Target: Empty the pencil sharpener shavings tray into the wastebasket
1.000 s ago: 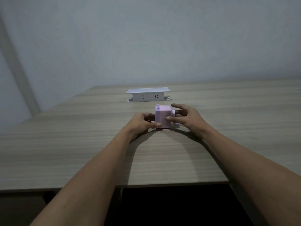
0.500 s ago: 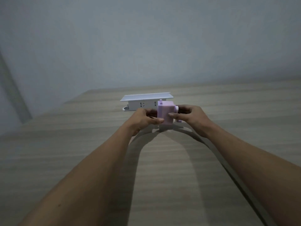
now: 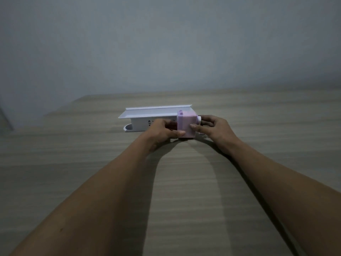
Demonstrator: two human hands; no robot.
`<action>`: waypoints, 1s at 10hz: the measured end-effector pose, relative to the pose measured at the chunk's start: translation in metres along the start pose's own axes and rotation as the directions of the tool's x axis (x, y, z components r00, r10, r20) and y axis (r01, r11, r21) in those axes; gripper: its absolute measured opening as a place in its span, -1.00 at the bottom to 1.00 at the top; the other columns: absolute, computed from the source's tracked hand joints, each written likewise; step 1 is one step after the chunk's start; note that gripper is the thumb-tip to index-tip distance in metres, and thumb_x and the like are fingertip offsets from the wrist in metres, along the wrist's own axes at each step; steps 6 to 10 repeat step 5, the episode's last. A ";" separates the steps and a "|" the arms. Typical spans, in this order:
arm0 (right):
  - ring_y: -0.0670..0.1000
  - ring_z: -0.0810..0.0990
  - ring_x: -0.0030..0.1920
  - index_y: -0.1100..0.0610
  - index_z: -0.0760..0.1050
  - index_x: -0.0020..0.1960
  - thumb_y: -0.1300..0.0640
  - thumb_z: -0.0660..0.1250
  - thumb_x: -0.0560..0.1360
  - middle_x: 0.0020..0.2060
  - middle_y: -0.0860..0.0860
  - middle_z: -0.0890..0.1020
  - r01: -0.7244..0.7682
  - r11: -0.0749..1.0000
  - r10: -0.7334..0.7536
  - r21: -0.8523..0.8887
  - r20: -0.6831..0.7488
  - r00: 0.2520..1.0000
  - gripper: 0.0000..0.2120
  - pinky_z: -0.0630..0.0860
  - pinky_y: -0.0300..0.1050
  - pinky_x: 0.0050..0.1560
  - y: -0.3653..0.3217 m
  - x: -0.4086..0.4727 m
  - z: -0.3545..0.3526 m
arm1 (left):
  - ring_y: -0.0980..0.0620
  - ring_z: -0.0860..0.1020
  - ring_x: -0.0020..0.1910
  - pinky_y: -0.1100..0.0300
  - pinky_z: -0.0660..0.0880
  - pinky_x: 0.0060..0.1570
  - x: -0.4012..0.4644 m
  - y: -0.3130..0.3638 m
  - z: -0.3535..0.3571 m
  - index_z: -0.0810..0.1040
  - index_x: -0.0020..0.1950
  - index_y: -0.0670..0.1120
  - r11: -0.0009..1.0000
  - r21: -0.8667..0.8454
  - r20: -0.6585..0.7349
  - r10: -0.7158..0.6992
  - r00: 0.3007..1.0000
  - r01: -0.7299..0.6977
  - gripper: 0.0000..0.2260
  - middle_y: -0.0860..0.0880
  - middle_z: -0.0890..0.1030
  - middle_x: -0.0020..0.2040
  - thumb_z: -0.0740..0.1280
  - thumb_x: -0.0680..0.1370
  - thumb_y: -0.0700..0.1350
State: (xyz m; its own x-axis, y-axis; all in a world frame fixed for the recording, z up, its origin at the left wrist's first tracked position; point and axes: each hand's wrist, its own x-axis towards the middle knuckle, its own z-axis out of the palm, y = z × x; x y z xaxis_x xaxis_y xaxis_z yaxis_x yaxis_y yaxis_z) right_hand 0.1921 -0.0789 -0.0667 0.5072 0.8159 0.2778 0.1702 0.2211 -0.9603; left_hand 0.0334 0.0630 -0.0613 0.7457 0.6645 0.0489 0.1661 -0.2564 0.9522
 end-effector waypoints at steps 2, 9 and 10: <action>0.21 0.67 0.16 0.36 0.52 0.30 0.36 0.52 0.40 0.17 0.28 0.66 -0.045 0.996 0.047 -0.073 0.015 0.999 -0.51 0.62 0.06 0.14 0.000 0.016 0.001 | -0.16 0.68 0.16 -0.09 0.55 0.30 0.017 -0.010 -0.003 0.65 0.24 -0.24 0.999 0.029 -0.016 -0.024 1.000 0.024 -0.56 -0.13 0.75 0.08 0.60 0.38 -0.21; 0.17 0.56 0.33 0.38 0.30 0.49 0.23 0.63 0.31 0.38 0.23 0.52 -0.139 0.976 0.137 -0.166 -0.022 0.990 -0.15 0.51 0.04 0.35 -0.013 0.014 -0.005 | -0.12 0.65 0.15 0.14 0.60 0.08 0.000 0.013 0.000 0.63 0.24 -0.26 0.981 0.184 -0.045 -0.049 0.998 0.057 -0.55 -0.21 0.69 0.16 0.59 0.39 -0.22; 0.17 0.56 0.33 0.38 0.30 0.49 0.23 0.63 0.31 0.38 0.23 0.52 -0.139 0.976 0.137 -0.166 -0.022 0.990 -0.15 0.51 0.04 0.35 -0.013 0.014 -0.005 | -0.12 0.65 0.15 0.14 0.60 0.08 0.000 0.013 0.000 0.63 0.24 -0.26 0.981 0.184 -0.045 -0.049 0.998 0.057 -0.55 -0.21 0.69 0.16 0.59 0.39 -0.22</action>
